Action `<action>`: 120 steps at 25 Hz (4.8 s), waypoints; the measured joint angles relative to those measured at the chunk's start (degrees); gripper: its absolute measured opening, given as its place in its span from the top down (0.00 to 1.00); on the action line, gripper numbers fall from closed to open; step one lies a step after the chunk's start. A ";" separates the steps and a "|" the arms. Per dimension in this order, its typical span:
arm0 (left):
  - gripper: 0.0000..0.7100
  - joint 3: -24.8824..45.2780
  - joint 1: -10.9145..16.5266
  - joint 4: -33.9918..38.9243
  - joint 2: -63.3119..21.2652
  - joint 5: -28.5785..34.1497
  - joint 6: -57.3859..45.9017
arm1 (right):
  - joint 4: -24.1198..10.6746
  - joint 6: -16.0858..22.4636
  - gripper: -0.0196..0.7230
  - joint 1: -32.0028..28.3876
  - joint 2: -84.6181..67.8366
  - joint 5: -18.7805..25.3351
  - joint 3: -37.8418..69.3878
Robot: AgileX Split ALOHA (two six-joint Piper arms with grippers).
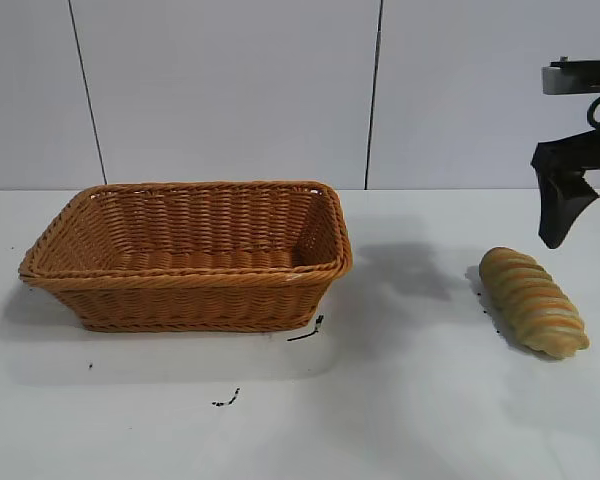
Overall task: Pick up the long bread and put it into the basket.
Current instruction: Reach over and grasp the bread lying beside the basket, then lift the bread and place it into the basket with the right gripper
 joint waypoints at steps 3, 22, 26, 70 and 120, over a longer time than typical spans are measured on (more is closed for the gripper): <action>0.02 0.00 0.00 0.00 0.00 0.00 0.00 | 0.00 0.15 0.05 0.00 3.02 -0.06 -1.79; 0.02 0.00 0.00 0.00 0.00 0.00 0.00 | 0.69 0.58 0.05 0.00 12.55 -3.72 -2.41; 0.02 0.00 0.00 0.00 0.00 0.00 0.00 | 0.69 0.58 0.05 0.00 12.55 -3.79 -2.41; 0.02 0.00 0.00 0.00 0.00 0.00 0.00 | 1.07 -3.12 0.75 9.43 14.82 19.45 -39.82; 0.02 0.00 0.00 0.00 0.00 0.00 0.00 | 9.39 -59.63 0.33 32.24 32.55 9.52 -49.82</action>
